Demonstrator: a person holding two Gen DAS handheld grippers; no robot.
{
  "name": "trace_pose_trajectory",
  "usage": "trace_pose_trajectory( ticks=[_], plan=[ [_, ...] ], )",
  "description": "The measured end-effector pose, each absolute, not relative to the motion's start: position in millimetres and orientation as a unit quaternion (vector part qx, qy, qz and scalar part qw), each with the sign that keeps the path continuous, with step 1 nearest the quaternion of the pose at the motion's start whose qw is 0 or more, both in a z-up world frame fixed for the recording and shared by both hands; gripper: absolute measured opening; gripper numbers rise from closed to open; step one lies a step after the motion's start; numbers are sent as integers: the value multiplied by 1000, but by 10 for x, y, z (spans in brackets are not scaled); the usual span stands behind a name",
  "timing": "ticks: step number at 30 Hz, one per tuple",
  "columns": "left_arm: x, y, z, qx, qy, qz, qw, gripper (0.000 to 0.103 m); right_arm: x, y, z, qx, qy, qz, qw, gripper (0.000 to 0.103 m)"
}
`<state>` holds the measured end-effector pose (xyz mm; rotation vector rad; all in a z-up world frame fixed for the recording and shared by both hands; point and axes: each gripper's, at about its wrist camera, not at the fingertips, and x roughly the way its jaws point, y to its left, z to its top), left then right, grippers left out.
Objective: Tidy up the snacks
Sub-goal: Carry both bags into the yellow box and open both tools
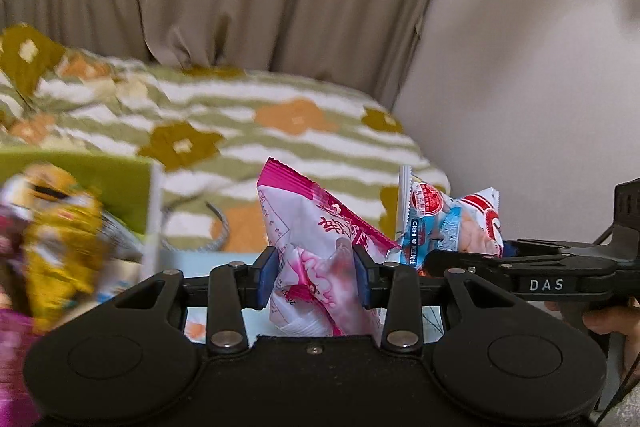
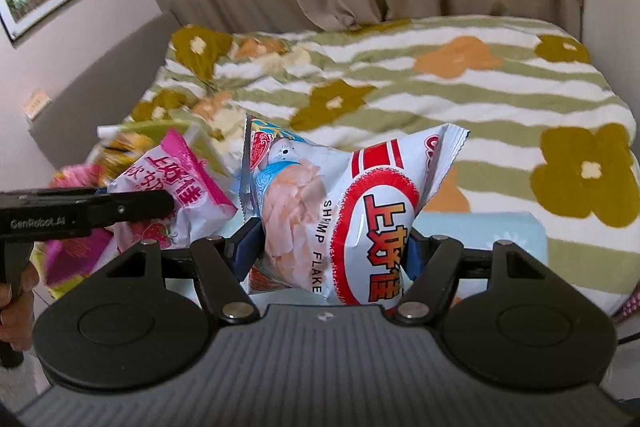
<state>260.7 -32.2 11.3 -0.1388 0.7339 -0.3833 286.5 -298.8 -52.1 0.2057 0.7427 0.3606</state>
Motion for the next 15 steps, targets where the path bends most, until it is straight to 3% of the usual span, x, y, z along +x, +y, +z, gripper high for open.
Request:
trace_pose_trajectory(
  ticks=[15],
  plan=[
    [2279, 1340, 694, -96, 309, -136, 936, 43, 2609, -1371, 232, 117, 303, 215, 921, 84]
  ],
)
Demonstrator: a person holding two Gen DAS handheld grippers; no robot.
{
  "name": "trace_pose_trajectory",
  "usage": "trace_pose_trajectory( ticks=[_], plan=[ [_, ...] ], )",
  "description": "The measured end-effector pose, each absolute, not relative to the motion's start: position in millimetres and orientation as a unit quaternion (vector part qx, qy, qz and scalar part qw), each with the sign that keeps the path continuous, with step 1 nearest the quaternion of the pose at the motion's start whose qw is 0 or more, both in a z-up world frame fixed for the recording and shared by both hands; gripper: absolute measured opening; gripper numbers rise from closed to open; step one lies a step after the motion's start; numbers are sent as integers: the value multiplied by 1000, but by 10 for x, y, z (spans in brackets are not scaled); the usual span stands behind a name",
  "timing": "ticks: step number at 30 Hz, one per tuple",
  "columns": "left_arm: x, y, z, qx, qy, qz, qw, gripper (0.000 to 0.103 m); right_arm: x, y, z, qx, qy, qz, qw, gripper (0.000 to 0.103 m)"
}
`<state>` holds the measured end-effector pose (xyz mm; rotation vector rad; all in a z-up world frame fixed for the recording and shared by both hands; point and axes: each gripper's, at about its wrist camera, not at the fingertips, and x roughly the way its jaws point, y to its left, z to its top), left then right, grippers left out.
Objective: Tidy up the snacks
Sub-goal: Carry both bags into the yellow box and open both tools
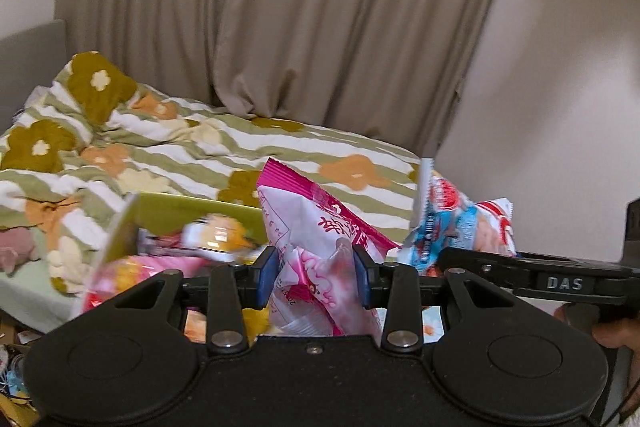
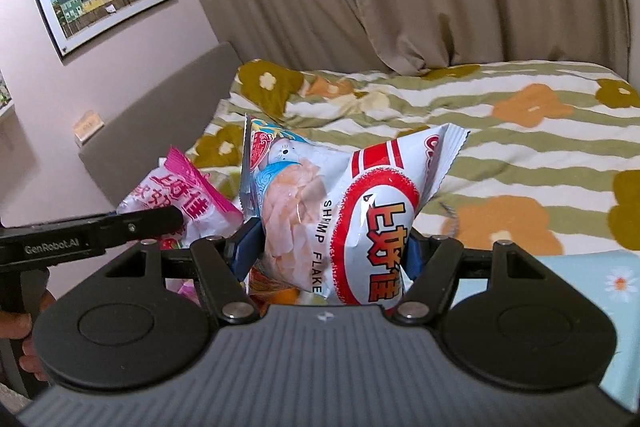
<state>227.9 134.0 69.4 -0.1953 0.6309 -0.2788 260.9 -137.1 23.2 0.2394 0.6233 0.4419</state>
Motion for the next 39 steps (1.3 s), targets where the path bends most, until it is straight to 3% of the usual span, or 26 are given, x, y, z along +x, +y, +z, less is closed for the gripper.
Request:
trace_pose_trajectory(
  ticks=[5, 6, 8, 9, 10, 24, 39],
  plan=[
    [2515, 1753, 605, -112, 324, -142, 929, 44, 2620, -904, 312, 127, 295, 199, 926, 84],
    [2574, 1812, 563, -118, 328, -147, 926, 49, 2628, -826, 312, 128, 295, 194, 927, 84],
    [2654, 1911, 489, -136, 332, -155, 921, 77, 2628, -682, 302, 125, 293, 181, 930, 84],
    [2670, 1958, 460, -141, 333, -153, 920, 97, 2612, -626, 296, 121, 293, 173, 932, 84],
    [2660, 2014, 453, -145, 330, -149, 921, 100, 2606, -568, 285, 118, 294, 165, 934, 84],
    [2258, 2227, 416, -112, 318, -155, 929, 101, 2586, -214, 296, 105, 307, 124, 938, 84],
    [2247, 2431, 398, -114, 319, -99, 936, 101, 3259, 279, 209, 117, 332, 197, 915, 86]
  ],
)
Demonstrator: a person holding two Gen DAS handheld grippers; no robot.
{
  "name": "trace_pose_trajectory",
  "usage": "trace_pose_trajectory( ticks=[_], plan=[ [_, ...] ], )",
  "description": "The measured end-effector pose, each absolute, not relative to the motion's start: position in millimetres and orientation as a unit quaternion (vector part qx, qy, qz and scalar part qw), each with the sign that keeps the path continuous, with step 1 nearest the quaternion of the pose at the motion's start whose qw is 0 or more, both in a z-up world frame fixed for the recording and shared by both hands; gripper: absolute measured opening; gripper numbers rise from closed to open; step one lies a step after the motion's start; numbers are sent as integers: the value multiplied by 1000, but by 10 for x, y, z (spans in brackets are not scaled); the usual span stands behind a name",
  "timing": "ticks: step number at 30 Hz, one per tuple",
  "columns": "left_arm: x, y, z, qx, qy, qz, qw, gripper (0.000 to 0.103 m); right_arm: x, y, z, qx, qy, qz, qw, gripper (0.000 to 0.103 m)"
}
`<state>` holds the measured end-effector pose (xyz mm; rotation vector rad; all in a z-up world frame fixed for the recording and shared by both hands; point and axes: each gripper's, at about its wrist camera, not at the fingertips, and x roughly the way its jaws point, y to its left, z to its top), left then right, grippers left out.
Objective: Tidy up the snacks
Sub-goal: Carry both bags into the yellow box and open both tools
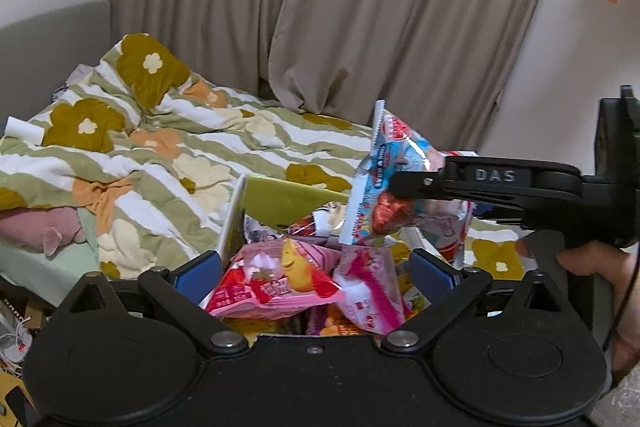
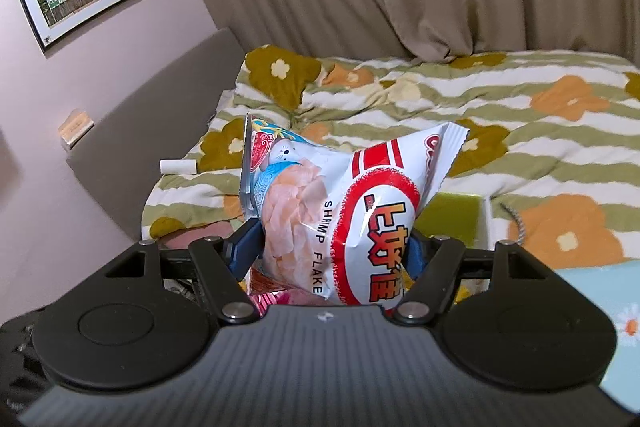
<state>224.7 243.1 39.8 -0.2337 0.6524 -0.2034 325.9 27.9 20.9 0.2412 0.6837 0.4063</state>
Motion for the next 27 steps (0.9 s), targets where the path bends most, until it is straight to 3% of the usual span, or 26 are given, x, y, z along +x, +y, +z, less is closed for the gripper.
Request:
trace_pose_trajectory(
  ticks=[3, 5, 27],
  plan=[
    [2269, 2463, 372, -118, 323, -98, 934, 101, 3350, 341, 131, 122, 341, 194, 912, 91],
    [2270, 2474, 363, -117, 326, -98, 933, 101, 3363, 349, 84, 129, 347, 196, 908, 103],
    [1922, 2274, 469, -77, 312, -132, 938, 101, 2601, 171, 176, 107, 304, 133, 937, 103]
  ],
)
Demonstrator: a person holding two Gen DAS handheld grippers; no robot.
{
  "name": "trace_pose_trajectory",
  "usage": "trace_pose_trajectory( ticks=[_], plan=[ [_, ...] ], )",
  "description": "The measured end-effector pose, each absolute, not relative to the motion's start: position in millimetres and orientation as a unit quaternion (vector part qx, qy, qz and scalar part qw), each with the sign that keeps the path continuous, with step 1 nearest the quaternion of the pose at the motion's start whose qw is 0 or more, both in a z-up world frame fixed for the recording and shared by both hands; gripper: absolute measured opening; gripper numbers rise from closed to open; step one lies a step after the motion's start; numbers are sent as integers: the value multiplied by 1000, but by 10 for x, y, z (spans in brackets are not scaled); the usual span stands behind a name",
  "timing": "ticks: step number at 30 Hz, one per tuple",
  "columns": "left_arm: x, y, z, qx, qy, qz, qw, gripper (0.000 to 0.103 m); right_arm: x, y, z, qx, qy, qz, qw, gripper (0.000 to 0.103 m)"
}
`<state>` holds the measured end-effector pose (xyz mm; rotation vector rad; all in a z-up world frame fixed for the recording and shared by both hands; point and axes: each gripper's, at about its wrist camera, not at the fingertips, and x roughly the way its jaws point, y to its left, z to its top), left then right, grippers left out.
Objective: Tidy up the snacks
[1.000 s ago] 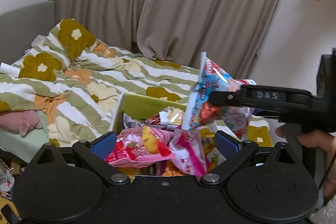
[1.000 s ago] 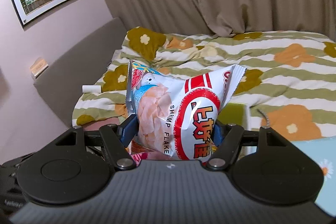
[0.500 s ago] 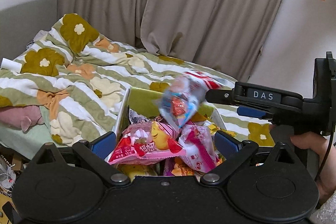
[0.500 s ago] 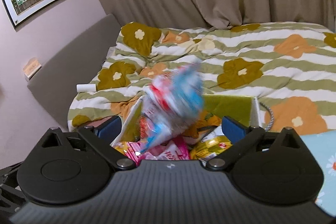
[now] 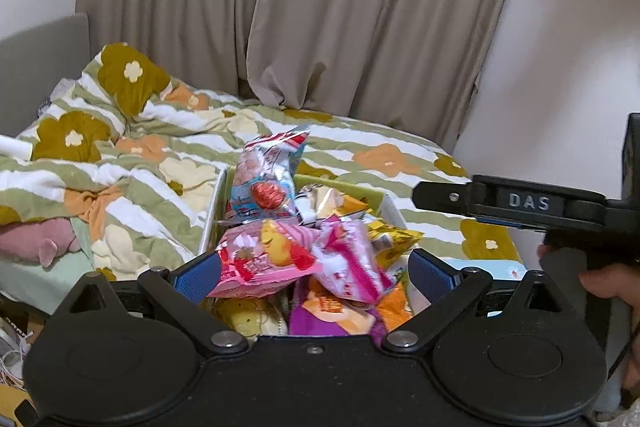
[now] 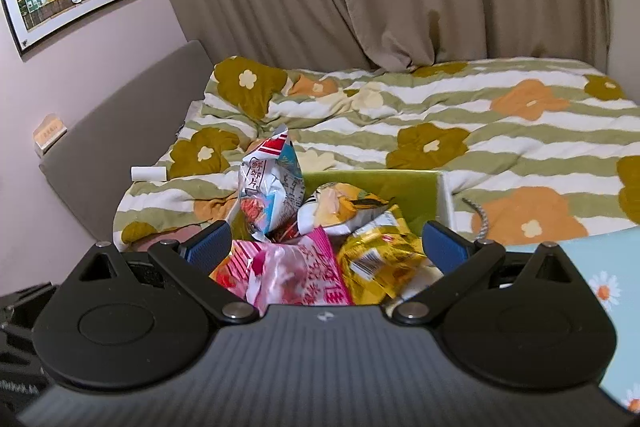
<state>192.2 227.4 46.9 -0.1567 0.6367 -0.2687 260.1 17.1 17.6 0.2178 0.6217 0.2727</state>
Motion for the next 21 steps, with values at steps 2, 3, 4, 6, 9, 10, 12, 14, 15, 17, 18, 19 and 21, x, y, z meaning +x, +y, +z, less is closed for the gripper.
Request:
trace_pose_trajectory(
  ticks=[2, 3, 4, 6, 9, 10, 12, 14, 15, 17, 18, 19, 21],
  plan=[
    [1840, 2208, 543, -72, 302, -130, 942, 101, 2461, 106, 252, 102, 293, 128, 942, 103],
    [1781, 2163, 589, -70, 296, -130, 944, 101, 2368, 55, 306, 99, 287, 124, 945, 103],
    [1718, 2112, 636, -69, 289, -128, 946, 101, 2305, 7, 358, 98, 282, 120, 947, 103],
    [1585, 2005, 722, -66, 274, -124, 951, 101, 2136, -117, 461, 98, 271, 116, 951, 103],
    [1366, 1814, 834, -61, 256, -117, 958, 102, 1868, -327, 591, 93, 256, 102, 957, 103],
    [1289, 1745, 864, -58, 251, -114, 960, 103, 1780, -391, 623, 88, 252, 95, 959, 103],
    [1119, 1594, 914, -51, 242, -109, 963, 103, 1573, -528, 666, 74, 243, 78, 964, 103],
    [963, 1461, 958, -52, 237, -105, 965, 103, 1357, -670, 691, 57, 237, 56, 968, 103],
    [879, 1390, 969, -55, 235, -105, 965, 103, 1270, -728, 702, 50, 236, 46, 969, 103],
    [719, 1246, 979, -55, 232, -104, 966, 103, 1058, -854, 716, 34, 234, 30, 971, 103],
    [649, 1175, 981, -51, 230, -103, 966, 103, 969, -920, 707, 29, 234, 23, 972, 103],
    [573, 1091, 977, -44, 227, -100, 968, 103, 873, -994, 701, 25, 233, 16, 972, 103],
    [449, 960, 966, -28, 222, -89, 970, 103, 711, -1119, 682, 19, 236, 4, 972, 103]
  ],
)
